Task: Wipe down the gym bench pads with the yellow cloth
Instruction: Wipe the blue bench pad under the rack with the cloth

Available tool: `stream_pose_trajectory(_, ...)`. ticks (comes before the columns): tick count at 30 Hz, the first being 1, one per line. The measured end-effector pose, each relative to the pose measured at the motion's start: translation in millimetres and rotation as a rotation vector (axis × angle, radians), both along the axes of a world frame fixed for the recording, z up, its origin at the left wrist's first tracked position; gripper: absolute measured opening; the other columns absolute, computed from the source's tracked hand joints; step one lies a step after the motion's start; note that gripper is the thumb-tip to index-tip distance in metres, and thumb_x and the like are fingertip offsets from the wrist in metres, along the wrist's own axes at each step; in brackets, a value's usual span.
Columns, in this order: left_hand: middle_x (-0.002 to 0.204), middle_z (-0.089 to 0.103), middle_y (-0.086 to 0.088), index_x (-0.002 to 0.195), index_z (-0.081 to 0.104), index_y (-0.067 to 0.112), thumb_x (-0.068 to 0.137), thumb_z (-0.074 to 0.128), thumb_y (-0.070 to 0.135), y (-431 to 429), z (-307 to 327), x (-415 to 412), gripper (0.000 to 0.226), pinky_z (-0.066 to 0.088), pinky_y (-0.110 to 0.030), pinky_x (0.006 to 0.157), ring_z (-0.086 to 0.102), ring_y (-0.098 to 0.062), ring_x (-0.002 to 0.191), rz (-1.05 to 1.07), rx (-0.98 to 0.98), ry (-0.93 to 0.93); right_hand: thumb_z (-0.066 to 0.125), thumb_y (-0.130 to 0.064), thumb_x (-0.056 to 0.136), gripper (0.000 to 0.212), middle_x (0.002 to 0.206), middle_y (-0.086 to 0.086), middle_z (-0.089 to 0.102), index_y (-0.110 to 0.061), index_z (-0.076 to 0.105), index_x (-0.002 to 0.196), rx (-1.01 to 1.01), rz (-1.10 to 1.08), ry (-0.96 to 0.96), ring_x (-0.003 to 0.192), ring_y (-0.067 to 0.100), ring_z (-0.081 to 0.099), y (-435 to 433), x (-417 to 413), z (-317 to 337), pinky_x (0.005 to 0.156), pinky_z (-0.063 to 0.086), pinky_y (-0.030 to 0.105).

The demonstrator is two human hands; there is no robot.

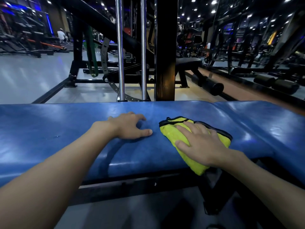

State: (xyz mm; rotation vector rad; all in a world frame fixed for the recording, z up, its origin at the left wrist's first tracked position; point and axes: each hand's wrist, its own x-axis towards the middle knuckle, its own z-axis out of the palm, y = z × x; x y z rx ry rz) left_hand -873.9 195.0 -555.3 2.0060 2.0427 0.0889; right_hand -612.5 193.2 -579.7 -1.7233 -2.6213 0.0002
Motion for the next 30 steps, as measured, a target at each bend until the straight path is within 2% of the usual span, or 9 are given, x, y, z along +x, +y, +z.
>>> stream_pose_trajectory(1,0.152,0.038,0.004,0.144,0.035,0.048,0.060,0.037,0.097,0,0,-3,0.097,0.032,-0.061,0.107,0.037,-0.028,0.140,0.014,0.003,0.019,0.022,-0.064,0.096,0.062,0.165,-0.009,0.006,-0.045,0.009,0.153,0.006,0.002,0.005,0.150,0.024,0.007,2,-2,1,0.116,0.014,0.056)
stream_pose_trajectory(3,0.155,0.034,0.004,0.146,0.028,0.053,0.052,0.033,0.104,2,-2,-9,0.107,0.032,-0.060,0.108,0.033,-0.029,0.143,0.019,-0.045,0.037,0.022,-0.065,0.094,0.061,0.163,-0.009,0.010,-0.046,0.012,0.152,-0.001,0.007,0.014,0.147,0.025,0.011,13,-6,3,0.113,0.016,0.057)
stream_pose_trajectory(5,0.152,0.037,0.003,0.145,0.026,0.056,0.041,0.028,0.109,5,-6,-11,0.116,0.033,-0.057,0.110,0.038,-0.029,0.140,0.007,-0.102,0.044,0.023,-0.066,0.093,0.062,0.162,-0.009,0.012,-0.047,0.014,0.151,-0.016,0.015,0.027,0.146,0.026,0.014,29,-10,3,0.112,0.018,0.058)
stream_pose_trajectory(7,0.142,0.043,0.003,0.146,0.027,0.055,0.041,0.030,0.107,12,-5,-12,0.117,0.038,-0.053,0.108,0.046,-0.028,0.131,-0.001,-0.115,0.054,0.023,-0.068,0.091,0.064,0.161,-0.009,0.014,-0.047,0.014,0.151,-0.039,0.020,0.037,0.145,0.027,0.016,50,-16,3,0.112,0.017,0.059)
stream_pose_trajectory(13,0.130,0.048,0.000,0.145,0.034,0.043,0.071,0.052,0.088,20,1,-10,0.088,0.043,-0.040,0.104,0.054,-0.025,0.118,-0.084,-0.114,0.089,0.026,-0.066,0.092,0.062,0.162,-0.008,0.014,-0.048,0.015,0.151,-0.079,-0.033,0.052,0.145,0.031,0.016,127,-55,7,0.111,0.016,0.061)
stream_pose_trajectory(16,0.124,0.047,0.004,0.140,0.036,0.045,0.069,0.054,0.088,23,0,-10,0.085,0.045,-0.042,0.101,0.053,-0.024,0.114,-0.090,-0.128,0.081,0.026,-0.065,0.091,0.062,0.162,-0.005,0.016,-0.048,0.016,0.150,-0.093,-0.044,0.064,0.145,0.035,0.017,164,-74,10,0.110,0.015,0.064)
stream_pose_trajectory(18,0.128,0.046,0.006,0.135,0.035,0.047,0.066,0.052,0.091,25,-2,-12,0.084,0.045,-0.045,0.101,0.049,-0.025,0.119,-0.092,-0.136,0.088,0.027,-0.066,0.090,0.064,0.162,-0.002,0.017,-0.047,0.018,0.150,-0.101,-0.053,0.075,0.145,0.038,0.018,186,-85,12,0.109,0.015,0.065)
stream_pose_trajectory(22,0.135,0.042,0.011,0.125,0.034,0.053,0.047,0.040,0.098,26,-5,-14,0.091,0.043,-0.049,0.102,0.042,-0.026,0.127,-0.089,-0.139,0.068,0.023,-0.070,0.087,0.069,0.162,0.000,0.019,-0.047,0.018,0.152,-0.097,-0.084,0.065,0.145,0.039,0.019,211,-100,14,0.108,0.017,0.066)
stream_pose_trajectory(30,0.148,0.036,0.012,0.129,0.031,0.054,0.045,0.035,0.101,18,-6,-13,0.096,0.040,-0.054,0.105,0.034,-0.026,0.137,-0.047,-0.125,0.058,0.019,-0.063,0.091,0.067,0.162,0.001,0.018,-0.041,0.017,0.154,-0.052,-0.071,0.063,0.143,0.039,0.020,178,-94,11,0.107,0.019,0.064)
